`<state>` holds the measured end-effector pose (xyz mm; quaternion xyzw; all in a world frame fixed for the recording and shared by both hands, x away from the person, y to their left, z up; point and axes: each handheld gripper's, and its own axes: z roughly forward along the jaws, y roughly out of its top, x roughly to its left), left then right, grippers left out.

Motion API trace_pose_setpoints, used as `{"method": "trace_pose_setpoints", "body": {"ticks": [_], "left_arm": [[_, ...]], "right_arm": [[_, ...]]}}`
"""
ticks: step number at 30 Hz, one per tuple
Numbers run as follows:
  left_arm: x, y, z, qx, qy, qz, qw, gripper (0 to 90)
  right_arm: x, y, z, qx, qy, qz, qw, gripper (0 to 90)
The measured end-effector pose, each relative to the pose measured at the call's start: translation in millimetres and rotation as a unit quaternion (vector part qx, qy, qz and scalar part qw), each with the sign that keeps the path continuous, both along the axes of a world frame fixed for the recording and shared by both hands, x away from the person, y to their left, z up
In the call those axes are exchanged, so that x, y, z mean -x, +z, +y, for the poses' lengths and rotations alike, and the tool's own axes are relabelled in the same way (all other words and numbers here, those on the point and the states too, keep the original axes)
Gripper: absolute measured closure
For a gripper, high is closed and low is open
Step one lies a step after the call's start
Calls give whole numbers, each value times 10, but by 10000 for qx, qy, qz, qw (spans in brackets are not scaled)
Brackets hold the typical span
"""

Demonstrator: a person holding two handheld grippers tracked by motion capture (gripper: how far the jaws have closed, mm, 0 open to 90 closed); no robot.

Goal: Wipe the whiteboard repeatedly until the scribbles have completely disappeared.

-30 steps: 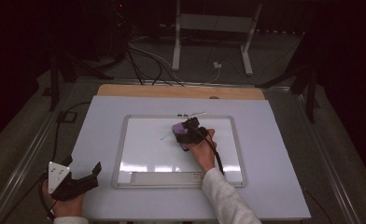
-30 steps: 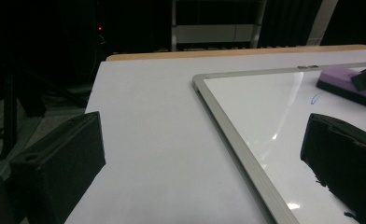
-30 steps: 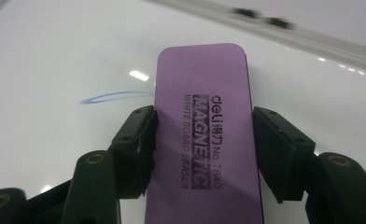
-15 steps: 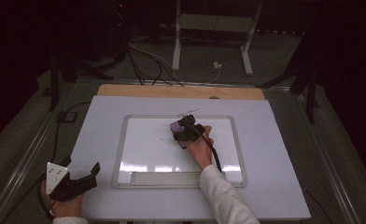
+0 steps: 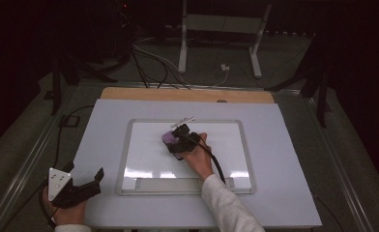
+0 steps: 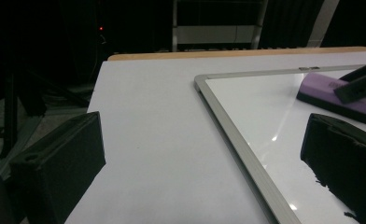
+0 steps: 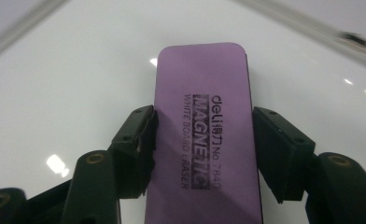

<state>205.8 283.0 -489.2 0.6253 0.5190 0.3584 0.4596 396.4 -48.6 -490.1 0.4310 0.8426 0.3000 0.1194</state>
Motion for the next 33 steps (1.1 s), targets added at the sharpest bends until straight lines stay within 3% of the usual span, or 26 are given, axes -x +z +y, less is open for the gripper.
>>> {"method": "trace_pose_setpoints", "body": {"ticks": [3, 4, 6, 9, 13, 16, 20, 25, 29, 33], "left_arm": [[-6, -4, 0, 2, -7, 12, 10000, 6], [-8, -5, -4, -2, -8, 12, 10000, 6], [-11, -4, -9, -25, -22, 17, 10000, 5], [-9, 2, -18, -36, -29, 5, 10000, 6], [-9, 0, -17, -40, -22, 9, 10000, 5], [-11, -2, -18, -39, -20, 13, 10000, 5], [-7, 2, -16, -28, -21, -2, 10000, 5], [-9, -1, -13, -39, -24, 7, 10000, 6], [-10, -2, -16, -43, -23, 11, 10000, 5], [-12, -3, -16, -44, -17, 17, 10000, 6]], "right_arm": [[-76, -13, -143, -166, -401, 121, 9990, 419], [-82, -19, -161, -246, -421, 159, 9987, 419], [-56, -11, -128, -149, -370, 107, 9991, 419], [21, -18, -16, -244, 35, 168, 9996, 419], [157, -19, 167, -280, 623, 199, 9975, 419], [160, -21, 171, -314, 619, 218, 9974, 418], [47, -18, 22, -243, 32, 164, 9996, 418], [-82, -13, -235, -190, -648, 137, 9976, 418], [-144, -14, -400, -207, -969, 135, 9950, 418], [-166, -9, -513, -171, -1083, 130, 9939, 418]]}}
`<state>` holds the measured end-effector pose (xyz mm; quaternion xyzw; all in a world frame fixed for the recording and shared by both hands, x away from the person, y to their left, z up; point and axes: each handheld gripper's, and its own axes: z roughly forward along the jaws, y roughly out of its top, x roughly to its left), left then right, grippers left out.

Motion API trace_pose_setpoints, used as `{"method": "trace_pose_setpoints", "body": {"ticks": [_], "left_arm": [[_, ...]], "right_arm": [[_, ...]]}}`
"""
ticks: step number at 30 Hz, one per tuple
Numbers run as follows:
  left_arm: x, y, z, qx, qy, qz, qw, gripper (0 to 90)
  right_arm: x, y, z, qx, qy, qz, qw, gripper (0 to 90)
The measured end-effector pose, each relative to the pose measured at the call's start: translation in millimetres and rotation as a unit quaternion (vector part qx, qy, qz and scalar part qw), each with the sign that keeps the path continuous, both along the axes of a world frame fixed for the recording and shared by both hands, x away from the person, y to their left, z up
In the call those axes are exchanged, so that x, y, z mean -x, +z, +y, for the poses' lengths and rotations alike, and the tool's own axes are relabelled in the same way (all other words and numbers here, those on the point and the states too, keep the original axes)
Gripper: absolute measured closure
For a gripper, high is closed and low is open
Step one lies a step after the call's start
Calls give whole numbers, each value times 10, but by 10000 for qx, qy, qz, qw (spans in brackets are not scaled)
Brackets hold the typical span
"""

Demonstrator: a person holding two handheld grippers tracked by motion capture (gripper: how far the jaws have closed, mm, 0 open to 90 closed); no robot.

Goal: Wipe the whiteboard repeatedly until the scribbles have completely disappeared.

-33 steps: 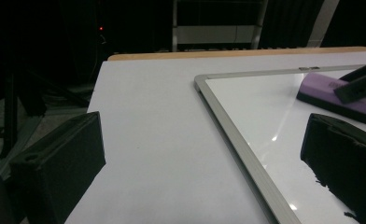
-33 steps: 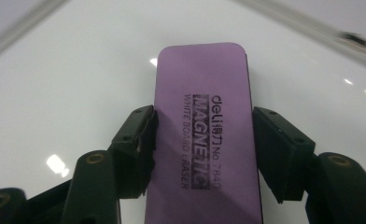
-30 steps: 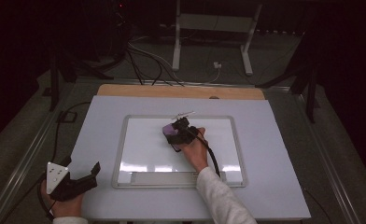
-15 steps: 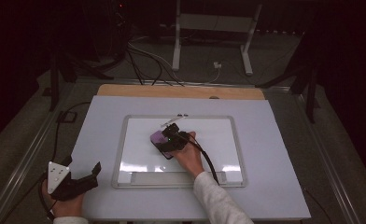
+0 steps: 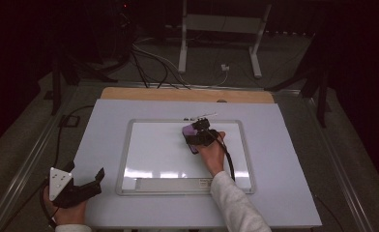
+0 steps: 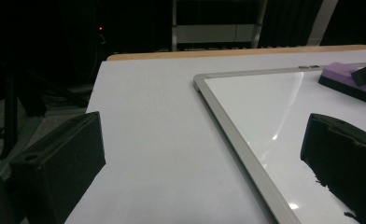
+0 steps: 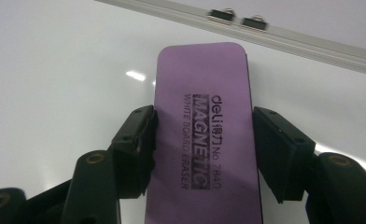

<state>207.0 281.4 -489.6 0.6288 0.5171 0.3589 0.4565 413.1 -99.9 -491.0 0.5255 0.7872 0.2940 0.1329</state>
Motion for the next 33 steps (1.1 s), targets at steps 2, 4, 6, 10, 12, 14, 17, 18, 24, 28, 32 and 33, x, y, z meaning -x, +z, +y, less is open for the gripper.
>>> {"method": "trace_pose_setpoints", "body": {"ticks": [2, 4, 6, 10, 12, 14, 17, 18, 24, 28, 32, 33], "left_arm": [[0, 0, -1, -8, 0, 0, 10000, 5], [0, 0, -2, -6, -1, 0, 10000, 5], [0, 0, -4, -6, -1, 3, 10000, 5], [1, 0, -2, -11, -2, 1, 10000, 5], [0, -3, 1, 8, 6, 9, 10000, 5], [-1, -5, -1, 6, 6, 13, 10000, 6], [0, -2, -10, -12, 0, 12, 10000, 5], [0, -2, -12, -15, -1, 9, 10000, 5], [-5, -5, -16, -20, -6, 22, 10000, 6], [-4, -6, -16, -27, -11, 28, 10000, 5], [-3, -5, -15, -16, -1, 22, 10000, 6], [-4, -6, -15, -16, -5, 25, 10000, 6]], "right_arm": [[-1, 2, -55, 18, -52, -2, 10000, 418], [-1, 2, -118, -21, -105, 20, 9999, 417], [2, 3, -181, -35, -169, 36, 9998, 418], [35, 14, -292, 6, -258, 65, 9996, 417], [76, 17, -365, 33, -291, 53, 9996, 417], [130, 8, -454, -67, -311, 65, 9995, 417], [217, 13, -552, -54, -297, 70, 9995, 417], [245, 15, -576, -33, -270, 70, 9996, 417], [391, 33, -643, 71, -46, 77, 9999, 417], [477, 38, -668, 75, 46, 102, 9999, 417], [533, 43, -683, 75, 94, 133, 9998, 416], [546, 43, -684, 76, 100, 136, 9998, 415]]}}
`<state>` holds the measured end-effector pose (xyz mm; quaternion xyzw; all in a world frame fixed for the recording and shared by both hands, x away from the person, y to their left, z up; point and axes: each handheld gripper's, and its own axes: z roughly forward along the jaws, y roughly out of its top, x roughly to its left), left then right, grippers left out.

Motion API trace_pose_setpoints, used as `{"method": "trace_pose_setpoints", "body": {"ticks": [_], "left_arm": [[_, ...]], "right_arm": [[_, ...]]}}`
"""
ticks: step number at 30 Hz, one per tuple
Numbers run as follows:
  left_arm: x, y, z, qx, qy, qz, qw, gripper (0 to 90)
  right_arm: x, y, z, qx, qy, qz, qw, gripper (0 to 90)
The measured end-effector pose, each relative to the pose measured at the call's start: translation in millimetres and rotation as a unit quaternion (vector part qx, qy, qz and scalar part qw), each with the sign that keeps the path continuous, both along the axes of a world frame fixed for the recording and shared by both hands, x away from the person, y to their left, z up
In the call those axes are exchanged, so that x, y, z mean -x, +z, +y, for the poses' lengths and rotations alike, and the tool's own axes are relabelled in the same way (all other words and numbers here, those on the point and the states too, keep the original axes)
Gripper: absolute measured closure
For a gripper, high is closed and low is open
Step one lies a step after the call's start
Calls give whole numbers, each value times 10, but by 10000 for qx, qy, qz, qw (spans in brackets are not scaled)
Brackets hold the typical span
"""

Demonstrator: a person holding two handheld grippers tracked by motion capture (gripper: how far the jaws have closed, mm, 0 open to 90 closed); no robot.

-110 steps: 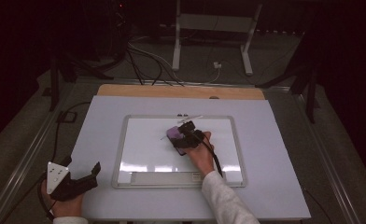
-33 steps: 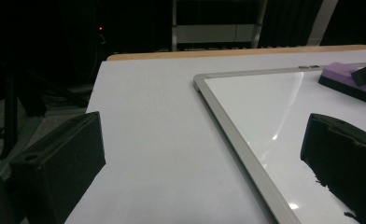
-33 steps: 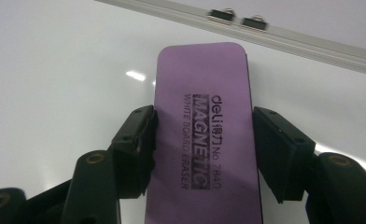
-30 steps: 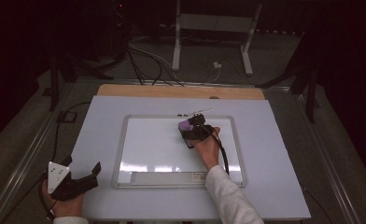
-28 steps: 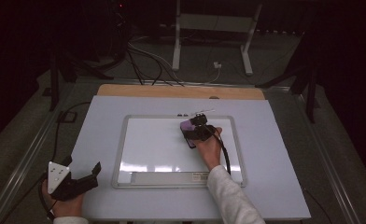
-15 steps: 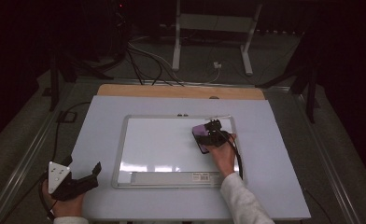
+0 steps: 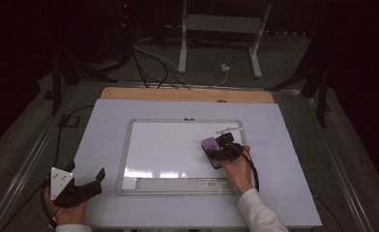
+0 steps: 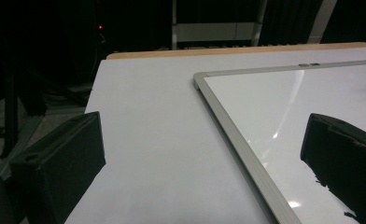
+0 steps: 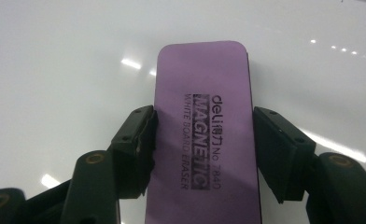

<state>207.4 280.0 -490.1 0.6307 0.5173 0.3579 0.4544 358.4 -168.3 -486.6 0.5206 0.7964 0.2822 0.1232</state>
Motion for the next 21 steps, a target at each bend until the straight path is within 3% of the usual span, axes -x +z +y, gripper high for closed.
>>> {"method": "trace_pose_setpoints", "body": {"ticks": [6, 8, 13, 17, 21], "left_arm": [[0, -3, 4, -1, 3, 11, 10000, 5], [4, -1, 6, 0, 9, 0, 10000, 6], [4, 1, 1, -6, 10, 0, 10000, 5], [0, 1, -4, -19, -3, 2, 10000, 5], [-4, 1, -8, -9, -5, 8, 10000, 6]], "right_arm": [[26, -6, -25, -66, 35, 23, 10000, 406], [37, -6, -35, -80, 20, -10, 10000, 356], [152, 43, -17, 26, 195, -499, 9986, 293], [273, 92, 37, 112, 470, -923, 9946, 302], [319, 64, 97, 327, 711, -968, 9922, 323]]}}
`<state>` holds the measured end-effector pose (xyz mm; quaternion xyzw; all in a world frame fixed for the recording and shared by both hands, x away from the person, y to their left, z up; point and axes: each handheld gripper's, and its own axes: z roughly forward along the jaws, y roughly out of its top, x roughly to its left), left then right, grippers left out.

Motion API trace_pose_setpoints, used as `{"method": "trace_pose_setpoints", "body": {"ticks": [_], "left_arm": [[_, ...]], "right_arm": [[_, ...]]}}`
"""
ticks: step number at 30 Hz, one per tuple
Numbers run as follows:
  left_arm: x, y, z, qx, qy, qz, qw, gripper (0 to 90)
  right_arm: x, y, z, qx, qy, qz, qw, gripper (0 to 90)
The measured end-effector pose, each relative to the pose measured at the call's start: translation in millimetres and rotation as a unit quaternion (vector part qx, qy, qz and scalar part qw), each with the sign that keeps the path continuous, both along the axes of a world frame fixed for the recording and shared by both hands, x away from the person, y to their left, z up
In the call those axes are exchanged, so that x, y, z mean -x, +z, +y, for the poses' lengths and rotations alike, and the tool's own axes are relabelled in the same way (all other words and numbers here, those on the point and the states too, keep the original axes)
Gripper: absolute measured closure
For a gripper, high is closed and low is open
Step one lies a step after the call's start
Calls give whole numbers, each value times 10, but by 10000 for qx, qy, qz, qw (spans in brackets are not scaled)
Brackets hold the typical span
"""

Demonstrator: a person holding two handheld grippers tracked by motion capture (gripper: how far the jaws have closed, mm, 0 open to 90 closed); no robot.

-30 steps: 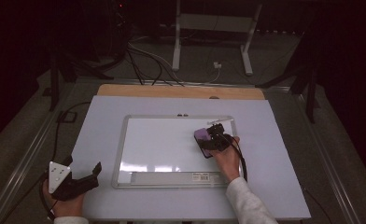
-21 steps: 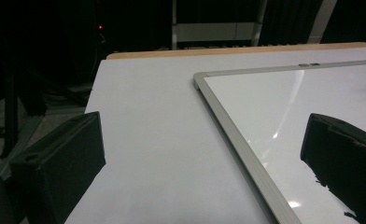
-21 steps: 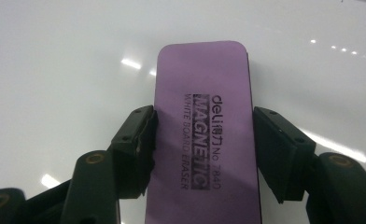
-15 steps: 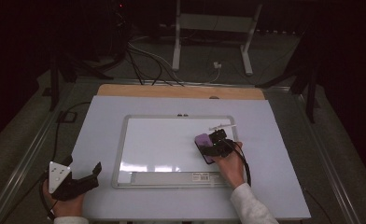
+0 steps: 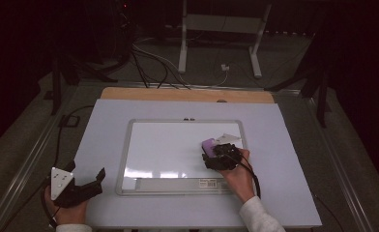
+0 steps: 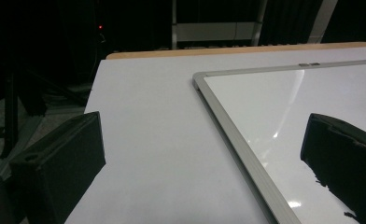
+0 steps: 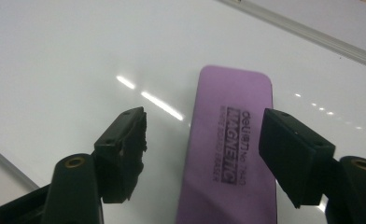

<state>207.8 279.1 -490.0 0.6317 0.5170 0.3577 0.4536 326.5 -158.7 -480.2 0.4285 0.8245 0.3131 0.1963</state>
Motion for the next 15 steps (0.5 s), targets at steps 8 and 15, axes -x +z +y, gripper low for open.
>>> {"method": "trace_pose_setpoints", "body": {"ticks": [8, 15], "left_arm": [[1, 0, 4, 1, -8, -6, 10000, 5], [-2, 0, -2, -10, -7, -4, 10000, 5]], "right_arm": [[-40, -68, -37, 55, -140, 37, 9999, 328], [-94, -69, -112, 96, -290, 53, 9995, 328]]}}
